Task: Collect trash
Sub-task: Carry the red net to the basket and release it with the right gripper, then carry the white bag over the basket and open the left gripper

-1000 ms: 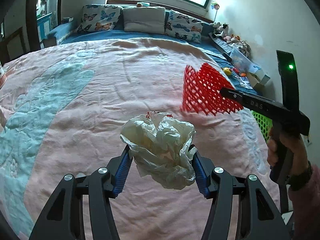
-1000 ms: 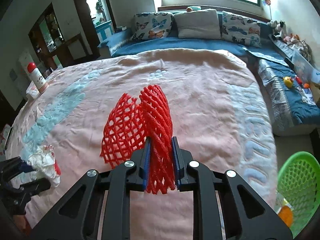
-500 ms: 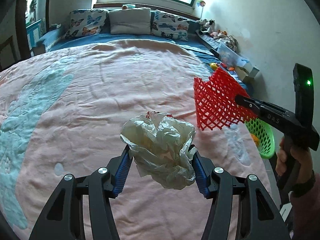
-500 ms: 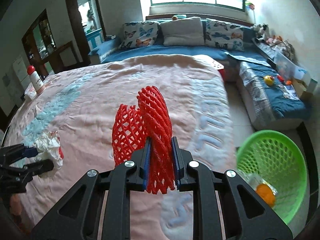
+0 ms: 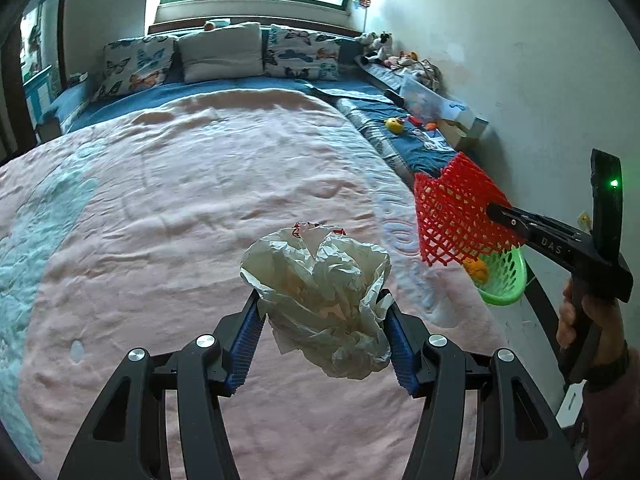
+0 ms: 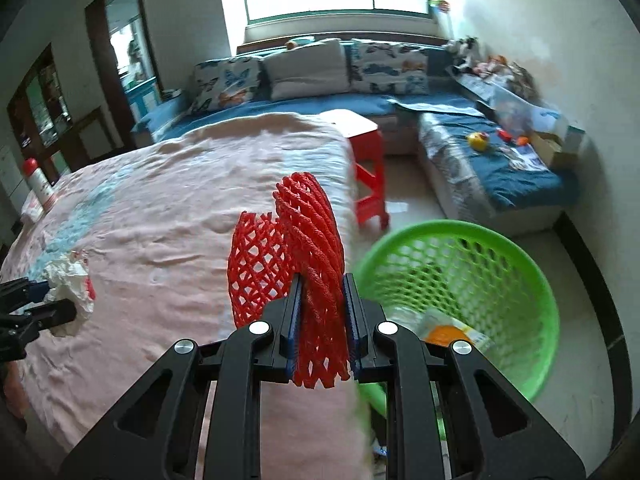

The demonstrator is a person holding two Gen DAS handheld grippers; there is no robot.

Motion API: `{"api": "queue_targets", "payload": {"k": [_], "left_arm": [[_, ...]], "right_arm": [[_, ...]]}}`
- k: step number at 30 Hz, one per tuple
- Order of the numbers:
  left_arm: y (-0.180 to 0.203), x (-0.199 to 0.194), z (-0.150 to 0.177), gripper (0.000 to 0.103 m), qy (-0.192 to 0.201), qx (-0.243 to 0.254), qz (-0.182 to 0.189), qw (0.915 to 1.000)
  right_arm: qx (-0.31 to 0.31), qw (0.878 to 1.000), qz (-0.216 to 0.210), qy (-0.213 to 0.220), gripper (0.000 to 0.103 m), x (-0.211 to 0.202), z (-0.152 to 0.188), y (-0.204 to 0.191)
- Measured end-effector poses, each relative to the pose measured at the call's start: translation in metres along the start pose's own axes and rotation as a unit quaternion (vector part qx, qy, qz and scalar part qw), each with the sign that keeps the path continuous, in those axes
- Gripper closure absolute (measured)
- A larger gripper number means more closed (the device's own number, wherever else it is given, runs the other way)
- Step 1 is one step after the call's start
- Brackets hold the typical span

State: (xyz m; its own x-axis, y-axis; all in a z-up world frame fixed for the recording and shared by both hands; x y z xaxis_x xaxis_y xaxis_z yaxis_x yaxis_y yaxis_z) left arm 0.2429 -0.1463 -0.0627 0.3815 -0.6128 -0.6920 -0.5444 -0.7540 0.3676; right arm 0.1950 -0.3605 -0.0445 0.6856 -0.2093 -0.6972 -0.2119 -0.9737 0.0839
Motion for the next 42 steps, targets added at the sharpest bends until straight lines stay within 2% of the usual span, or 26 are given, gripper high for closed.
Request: {"api": "queue_targets", "payload": {"k": [12,19,25,28,30,33,42], "left_arm": [[0.036,0.019,-0.007,0.048,-0.013,0.026,0.018,0.9994],[0.054,0.029,-0.013,0.048,-0.019,0.038,0.027,0.9987],[0.07,0.041,-0.02,0.048,-0.026,0.052,0.032,0.9978],[0.077,0.05,-0.024,0.048,-0.032,0.057,0.036,0.9972],[0.082,0.055,-0.025,0.048,-0.035,0.061,0.037,0.9968],[0.089,0.063,-0.028,0.048,-0.041,0.066,0.041,0.9962],[0.115,0.097,-0.039,0.047,-0.059,0.082,0.058,0.9932]], "right_arm": [[0.052,0.995,0.077,-0.021,0.083,0.01,0.021,0.09],[0.075,0.99,0.116,-0.032,0.083,0.019,0.027,0.129],[0.092,0.986,0.133,-0.047,0.082,0.03,0.034,0.151],[0.096,0.985,0.133,-0.051,0.079,0.035,0.036,0.155],[0.098,0.985,0.133,-0.05,0.066,0.036,0.037,0.159],[0.101,0.984,0.136,-0.047,0.056,0.036,0.038,0.162],[0.107,0.984,0.133,-0.042,0.044,0.03,0.044,0.17]]}}
Point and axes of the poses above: each gripper's, at about its wrist camera, not at the fingertips, and x roughly the way its jaws point, y to its right, z to its underside, the point moved 6 cm from there along x, roughly the way its jaws point, and after that the axes turned 12 degrees about z, right-handed, at the moved point
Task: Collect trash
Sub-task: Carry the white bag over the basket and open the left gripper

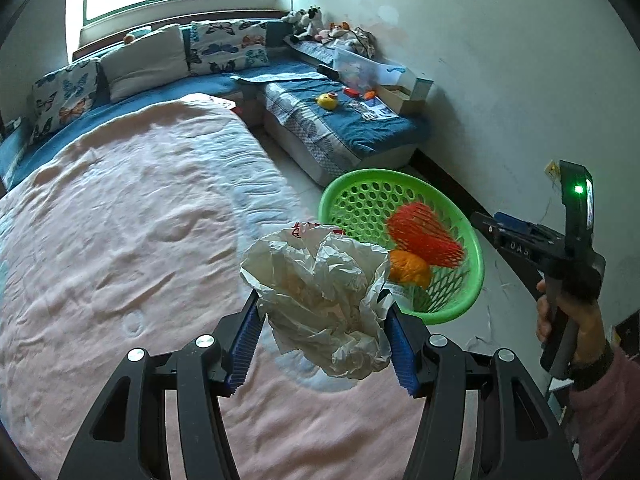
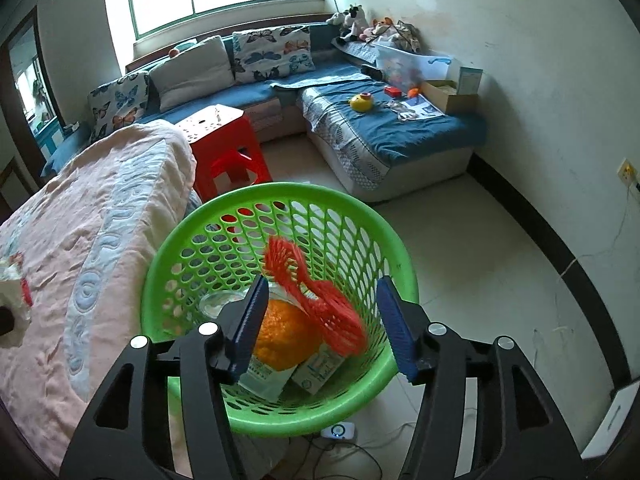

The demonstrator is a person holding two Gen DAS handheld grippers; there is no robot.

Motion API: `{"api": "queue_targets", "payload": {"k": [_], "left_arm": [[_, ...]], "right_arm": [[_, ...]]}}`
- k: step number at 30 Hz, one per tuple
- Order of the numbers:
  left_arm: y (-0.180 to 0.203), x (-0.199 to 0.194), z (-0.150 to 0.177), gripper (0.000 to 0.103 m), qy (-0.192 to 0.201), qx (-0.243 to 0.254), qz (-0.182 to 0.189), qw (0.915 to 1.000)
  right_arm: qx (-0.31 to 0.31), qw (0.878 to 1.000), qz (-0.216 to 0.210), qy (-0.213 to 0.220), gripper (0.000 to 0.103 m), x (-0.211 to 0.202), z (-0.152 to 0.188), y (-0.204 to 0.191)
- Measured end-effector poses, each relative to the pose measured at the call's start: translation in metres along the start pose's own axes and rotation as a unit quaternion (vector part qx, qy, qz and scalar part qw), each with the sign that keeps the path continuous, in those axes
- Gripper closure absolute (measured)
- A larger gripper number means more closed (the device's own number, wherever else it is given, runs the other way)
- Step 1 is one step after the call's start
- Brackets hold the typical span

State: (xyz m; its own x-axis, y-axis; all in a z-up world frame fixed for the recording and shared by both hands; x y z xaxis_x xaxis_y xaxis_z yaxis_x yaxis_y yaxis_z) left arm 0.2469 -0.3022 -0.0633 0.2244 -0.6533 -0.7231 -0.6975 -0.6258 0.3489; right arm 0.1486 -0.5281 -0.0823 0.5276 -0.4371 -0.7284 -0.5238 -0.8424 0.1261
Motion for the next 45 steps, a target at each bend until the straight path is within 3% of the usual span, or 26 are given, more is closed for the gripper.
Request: {"api": "queue_targets", "payload": {"k": [12,27,40,45], "left_arm": [[0.023,0.045,-0.026,0.046,-0.013,0.022,0.007,0.9996],[0.037,0.1,-0.043,0.04,-0.035,0.033,0.007,0.9988],[0.039,0.114,-0.044,0.028,-0.034,0.034,0.006,0.9988],[0.043,0.108,-0.041,0.027,-0.027,0.049,0.008,0.9984]], "right_arm": [[0.001,1.0,-0.002,0.006,0.031,-0.014,0.014,0.015],[-0.011,1.0,-0.02,0.01,0.029,-0.026,0.031,0.006],[-0.004,1.0,-0.028,0.005,0.029,-0.031,0.045,0.003],[-0.009,1.0,-0.027,0.008,0.029,-0.034,0.046,0.0]]}}
Point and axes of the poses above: each gripper's, at about its wrist camera, not at the fingertips, and x roughly the way its jaws point, y to its right, z to its underside, the point moved 6 cm from there along x, roughly the way its jaws point, and after that the axes turned 12 degrees about z, right-handed, at the moved point
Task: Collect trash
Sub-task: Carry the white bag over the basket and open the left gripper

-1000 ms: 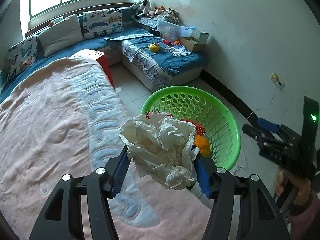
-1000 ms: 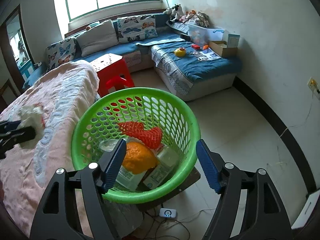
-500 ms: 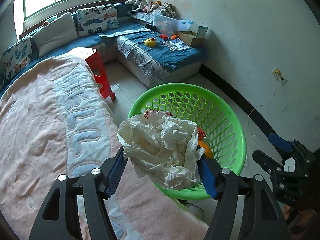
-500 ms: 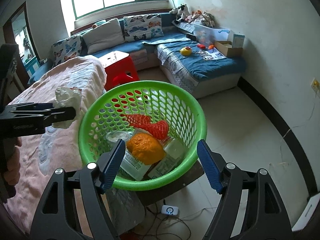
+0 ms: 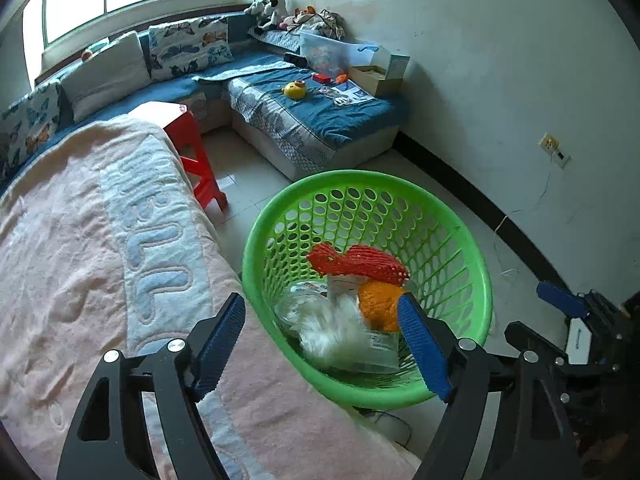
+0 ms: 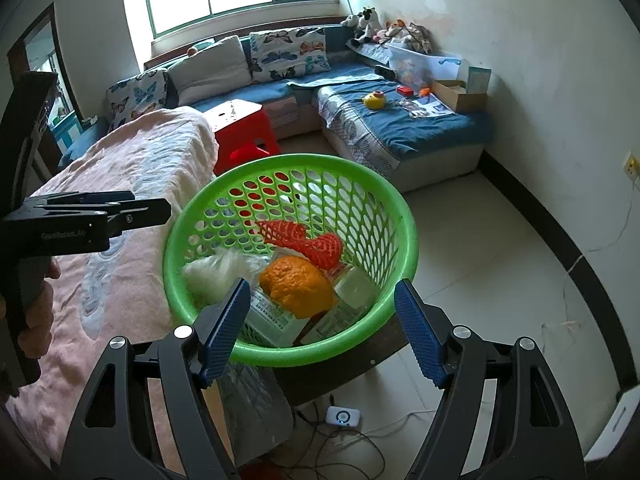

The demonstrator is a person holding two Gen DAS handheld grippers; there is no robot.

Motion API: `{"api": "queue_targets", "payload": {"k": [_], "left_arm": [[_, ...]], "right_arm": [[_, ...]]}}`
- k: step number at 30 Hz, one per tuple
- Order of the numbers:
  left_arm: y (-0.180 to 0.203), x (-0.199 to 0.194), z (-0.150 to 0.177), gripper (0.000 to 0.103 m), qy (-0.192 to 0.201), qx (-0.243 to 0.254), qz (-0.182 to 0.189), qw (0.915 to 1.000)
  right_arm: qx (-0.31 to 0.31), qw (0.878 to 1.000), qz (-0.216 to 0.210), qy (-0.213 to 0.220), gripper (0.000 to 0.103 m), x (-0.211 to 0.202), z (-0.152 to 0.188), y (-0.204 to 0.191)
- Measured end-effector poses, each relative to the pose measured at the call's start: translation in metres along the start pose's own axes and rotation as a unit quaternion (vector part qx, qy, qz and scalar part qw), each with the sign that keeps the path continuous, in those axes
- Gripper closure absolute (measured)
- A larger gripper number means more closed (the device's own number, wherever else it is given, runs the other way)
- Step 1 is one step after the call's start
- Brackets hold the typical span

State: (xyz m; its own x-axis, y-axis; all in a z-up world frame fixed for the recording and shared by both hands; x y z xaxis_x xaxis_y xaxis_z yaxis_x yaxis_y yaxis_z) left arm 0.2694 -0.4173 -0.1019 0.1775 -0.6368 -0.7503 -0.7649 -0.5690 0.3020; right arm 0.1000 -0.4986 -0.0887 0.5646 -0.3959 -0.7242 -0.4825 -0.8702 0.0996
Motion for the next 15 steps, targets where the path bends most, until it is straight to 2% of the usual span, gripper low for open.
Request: {"api": "queue_targets", "payload": {"k": [7,15], "left_arm": [[0.002,-0.025,0.005,0.021,0.019,0.009,-0.008,0.9998],[-0.012,-0.074,0.022,0.015,0.049,-0.013,-0.021,0.9985]], "right_arm": [[0.003,1.0,-0.013,0.003,0.026,-0.011,0.001,-0.009],[-0.002,0.999,-0.035,0.007,0.019,-0.033,0.004,-0.034]]}}
Point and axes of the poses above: each gripper's, at about its wrist camera, not at the fingertips, and x roughly the way its jaws point, y to its right, z to its underside, the point moved 6 cm from there along x, roughly the way its jaws point, and after that the axes turned 12 degrees about z, right-handed, at the moved point
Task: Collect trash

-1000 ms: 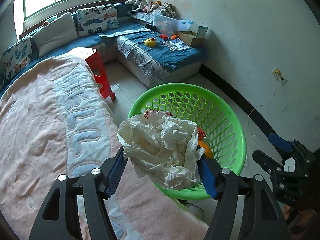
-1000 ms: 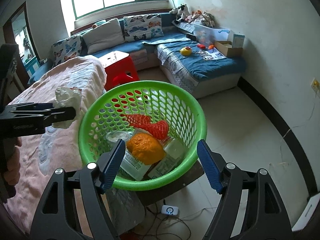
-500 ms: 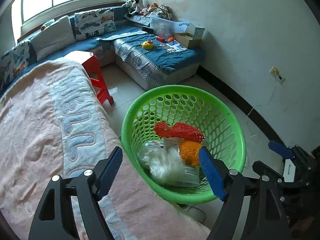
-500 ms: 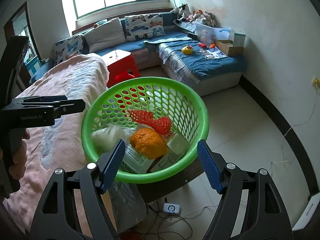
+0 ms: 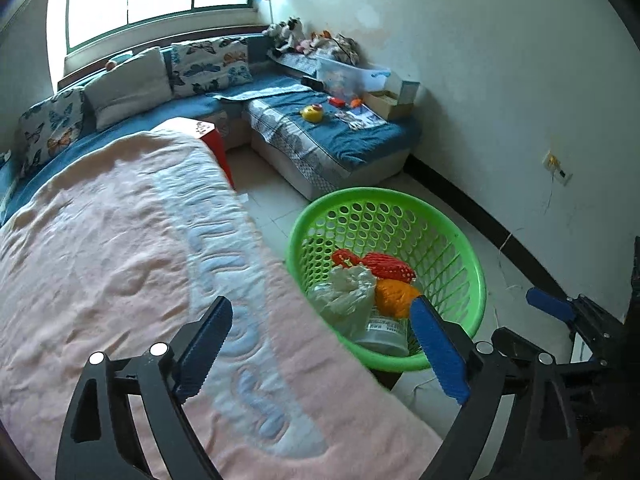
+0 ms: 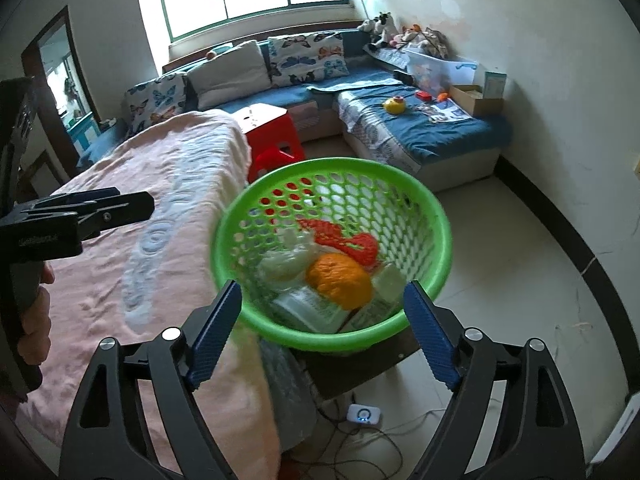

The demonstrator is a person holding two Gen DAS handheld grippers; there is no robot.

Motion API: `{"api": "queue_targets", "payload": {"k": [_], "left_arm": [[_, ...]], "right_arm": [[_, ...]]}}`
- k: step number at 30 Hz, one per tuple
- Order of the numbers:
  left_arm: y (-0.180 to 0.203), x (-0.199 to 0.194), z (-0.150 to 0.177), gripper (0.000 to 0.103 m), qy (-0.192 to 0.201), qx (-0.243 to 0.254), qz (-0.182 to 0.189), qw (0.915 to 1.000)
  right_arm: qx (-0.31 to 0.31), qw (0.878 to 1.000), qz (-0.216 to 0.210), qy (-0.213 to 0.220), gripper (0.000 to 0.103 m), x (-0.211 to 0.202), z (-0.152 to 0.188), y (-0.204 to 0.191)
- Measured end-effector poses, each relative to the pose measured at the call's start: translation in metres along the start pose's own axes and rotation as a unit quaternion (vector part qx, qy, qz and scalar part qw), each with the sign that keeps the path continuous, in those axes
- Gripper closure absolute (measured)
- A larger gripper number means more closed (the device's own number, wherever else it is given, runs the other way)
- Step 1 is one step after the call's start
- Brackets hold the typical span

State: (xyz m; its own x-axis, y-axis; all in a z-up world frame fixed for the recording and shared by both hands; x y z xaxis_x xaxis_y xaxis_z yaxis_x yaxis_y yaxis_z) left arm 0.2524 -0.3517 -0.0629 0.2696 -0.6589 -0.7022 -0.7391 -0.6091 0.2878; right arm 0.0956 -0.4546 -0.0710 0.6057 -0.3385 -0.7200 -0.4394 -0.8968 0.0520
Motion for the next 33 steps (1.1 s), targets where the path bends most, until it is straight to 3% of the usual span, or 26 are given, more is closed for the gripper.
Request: {"api": "queue_targets", "payload": {"k": [8,10,20,33], "left_arm": [[-0.023,-0.049,0.017,0.014,0.022,-0.013,-0.033,0.9991],[-0.031,-0.063,0.025,0.008,0.028,-0.024,-0.038,0.9986],[-0.069,-0.118,0.064,0.008,0.047,-0.072,-0.059,0.9946],[-0.097,-0.186,0.117,0.007,0.068,-0.072,-0.119,0.988]], "right_arm": [[-0.008,1.0,-0.025,-0.004,0.014,-0.018,0.006,-0.035],[-0.013,1.0,-0.028,-0.003,0.013,-0.022,0.007,-0.043],[-0.039,0.998,-0.04,0.018,0.01,-0.053,0.013,-0.086],[-0.063,0.996,-0.048,0.039,0.007,-0.085,0.026,-0.13]]}}
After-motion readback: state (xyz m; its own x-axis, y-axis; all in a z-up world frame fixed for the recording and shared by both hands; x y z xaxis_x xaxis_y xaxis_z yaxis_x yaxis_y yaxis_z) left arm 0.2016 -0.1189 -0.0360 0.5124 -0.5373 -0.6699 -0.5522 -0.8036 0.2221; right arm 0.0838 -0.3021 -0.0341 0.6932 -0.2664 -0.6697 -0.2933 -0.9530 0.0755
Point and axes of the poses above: each gripper's, at about its wrist camera, not at the fingertips, and x roughly the way its jaws point, y to its right, z to its underside, the point moved 6 cm from there along x, roughly the way its jaws point, and after that the axes turned 12 degrees about z, right-handed, at the moved point
